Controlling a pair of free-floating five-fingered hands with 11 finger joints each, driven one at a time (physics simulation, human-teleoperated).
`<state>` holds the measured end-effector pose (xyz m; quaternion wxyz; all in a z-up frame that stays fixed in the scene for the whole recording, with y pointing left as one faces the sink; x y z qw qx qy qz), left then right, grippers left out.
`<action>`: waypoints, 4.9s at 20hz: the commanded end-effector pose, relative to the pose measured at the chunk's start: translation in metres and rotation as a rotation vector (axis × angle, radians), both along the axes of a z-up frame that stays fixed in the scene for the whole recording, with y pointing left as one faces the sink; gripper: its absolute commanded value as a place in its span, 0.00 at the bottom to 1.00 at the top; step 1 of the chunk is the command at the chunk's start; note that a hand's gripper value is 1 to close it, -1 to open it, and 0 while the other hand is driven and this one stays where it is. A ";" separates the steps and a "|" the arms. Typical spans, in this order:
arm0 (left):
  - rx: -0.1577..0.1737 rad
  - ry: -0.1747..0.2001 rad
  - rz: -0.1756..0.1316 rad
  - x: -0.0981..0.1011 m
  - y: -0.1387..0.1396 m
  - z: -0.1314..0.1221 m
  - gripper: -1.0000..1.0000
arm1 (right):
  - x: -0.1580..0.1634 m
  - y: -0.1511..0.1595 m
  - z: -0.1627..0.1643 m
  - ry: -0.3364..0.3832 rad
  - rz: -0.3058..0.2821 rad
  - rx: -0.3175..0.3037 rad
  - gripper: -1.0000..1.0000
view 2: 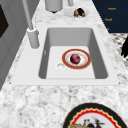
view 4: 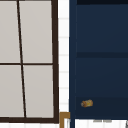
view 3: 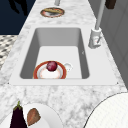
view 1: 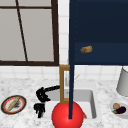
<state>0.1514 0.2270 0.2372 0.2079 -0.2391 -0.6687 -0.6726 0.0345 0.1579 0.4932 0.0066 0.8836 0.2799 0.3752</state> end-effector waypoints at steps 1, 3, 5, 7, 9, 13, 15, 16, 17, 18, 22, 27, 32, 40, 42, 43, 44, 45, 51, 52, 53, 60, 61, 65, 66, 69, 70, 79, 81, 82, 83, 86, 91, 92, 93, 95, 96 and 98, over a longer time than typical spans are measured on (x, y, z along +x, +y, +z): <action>0.000 0.000 0.000 0.000 0.000 0.000 0.50 | 0.002 0.004 -0.001 0.124 0.029 -0.037 0.00; 0.000 0.000 0.000 0.000 0.000 0.000 0.50 | 0.003 0.007 -0.002 0.171 0.040 -0.050 0.00; 0.000 0.000 0.000 0.000 0.000 0.000 0.50 | 0.004 0.009 -0.003 0.217 0.054 -0.069 0.00; 0.000 0.000 0.000 0.000 0.000 0.000 0.50 | 0.004 0.007 -0.005 0.263 0.066 -0.096 0.00; 0.000 0.000 0.000 0.000 0.000 0.000 0.50 | 0.004 0.008 -0.006 0.311 0.076 -0.123 0.00; 0.000 0.000 0.000 0.000 0.000 0.000 0.50 | 0.000 0.009 -0.012 0.391 0.148 -0.136 0.00; 0.000 0.000 0.000 0.000 0.000 0.000 0.50 | -0.001 0.010 -0.013 0.432 0.188 -0.152 0.00; 0.000 0.000 0.000 0.000 0.000 0.000 0.50 | 0.002 0.010 -0.019 0.438 0.189 -0.156 0.00; 0.000 0.000 0.000 0.000 0.000 0.000 0.50 | 0.002 -0.002 -0.027 0.429 0.155 -0.158 0.00; 0.000 0.000 0.000 0.000 0.000 0.000 0.50 | 0.002 0.004 -0.021 0.435 0.130 -0.184 0.00; 0.000 0.000 0.000 0.000 0.000 0.000 0.50 | 0.010 0.007 -0.027 0.405 0.149 -0.217 0.00; 0.000 0.000 0.000 0.000 0.000 0.000 0.50 | -0.009 0.001 -0.024 0.537 0.218 -0.123 0.00; 0.000 0.000 0.000 0.000 0.000 0.000 0.50 | -0.020 -0.001 -0.023 0.618 0.253 -0.056 0.00; 0.000 0.000 0.000 0.000 0.000 0.000 0.50 | -0.042 -0.008 -0.023 0.732 0.304 0.049 0.00; 0.000 0.000 0.000 0.000 0.000 0.000 0.50 | -0.050 -0.010 -0.023 0.761 0.321 0.064 0.00; 0.000 0.000 0.000 0.000 0.000 0.000 0.50 | -0.053 -0.011 -0.024 0.776 0.331 0.070 0.00; 0.000 0.000 0.000 0.000 0.000 0.000 0.50 | -0.057 -0.013 -0.024 0.790 0.338 0.076 0.00; 0.000 0.000 0.000 0.000 0.000 0.000 0.50 | -0.060 -0.014 -0.025 0.805 0.346 0.080 0.00; 0.000 0.000 0.000 0.000 0.000 0.000 0.50 | -0.071 -0.018 -0.036 0.875 0.413 0.072 0.00; 0.000 0.000 0.000 0.000 0.000 0.000 0.50 | -0.072 -0.020 -0.040 0.880 0.423 0.066 0.00; 0.000 0.000 0.000 0.000 0.000 0.000 0.50 | -0.074 -0.021 -0.043 0.889 0.426 0.062 0.00; 0.000 0.000 0.000 0.000 0.000 0.000 0.50 | -0.066 -0.028 -0.072 0.849 0.458 0.003 0.00; 0.000 0.000 0.000 0.000 0.000 0.000 0.50 | -0.065 -0.030 -0.079 0.850 0.455 0.014 0.00; 0.000 0.000 0.000 0.000 0.000 0.000 0.50 | -0.061 -0.030 -0.107 0.889 0.462 0.001 0.00; 0.000 0.000 0.000 0.000 0.000 0.000 0.50 | -0.059 -0.030 -0.113 0.892 0.463 0.002 0.00; 0.000 0.000 0.000 0.000 0.000 0.000 0.50 | -0.054 -0.029 -0.128 0.891 0.475 0.037 0.00; 0.000 0.000 0.000 0.000 0.000 0.000 0.50 | -0.056 -0.028 -0.129 0.913 0.474 0.057 0.00; 0.000 0.000 0.000 0.000 0.000 0.000 0.50 | -0.040 -0.029 -0.157 1.051 0.488 0.085 0.00; 0.000 0.000 0.000 0.000 0.000 0.000 0.50 | -0.038 -0.027 -0.156 1.076 0.500 0.130 0.00; 0.000 0.000 0.000 0.000 0.000 0.000 0.50 | -0.037 -0.025 -0.156 1.092 0.509 0.153 0.00; 0.000 0.000 0.000 0.000 0.000 0.000 0.50 | -0.035 -0.023 -0.157 1.110 0.516 0.173 0.00; 0.000 0.000 0.000 0.000 0.000 0.000 0.50 | -0.030 -0.020 -0.160 1.167 0.526 0.223 0.00; 0.000 0.000 0.000 0.000 0.000 0.000 0.50 | -0.020 -0.020 -0.172 1.259 0.522 0.250 0.00; 0.000 0.000 0.000 0.000 0.000 0.000 0.50 | -0.016 -0.020 -0.180 1.263 0.528 0.234 0.00; 0.000 0.000 0.000 0.000 0.000 0.000 0.50 | -0.014 -0.020 -0.185 1.274 0.529 0.225 0.00; 0.000 0.000 0.000 0.000 0.000 0.000 0.50 | -0.016 -0.018 -0.191 1.286 0.569 0.210 0.00; 0.000 0.000 0.000 0.000 0.000 0.000 0.50 | -0.018 -0.017 -0.193 1.288 0.591 0.208 0.00; 0.000 0.000 0.000 0.000 0.000 0.000 0.50 | -0.018 -0.017 -0.198 1.297 0.635 0.210 0.00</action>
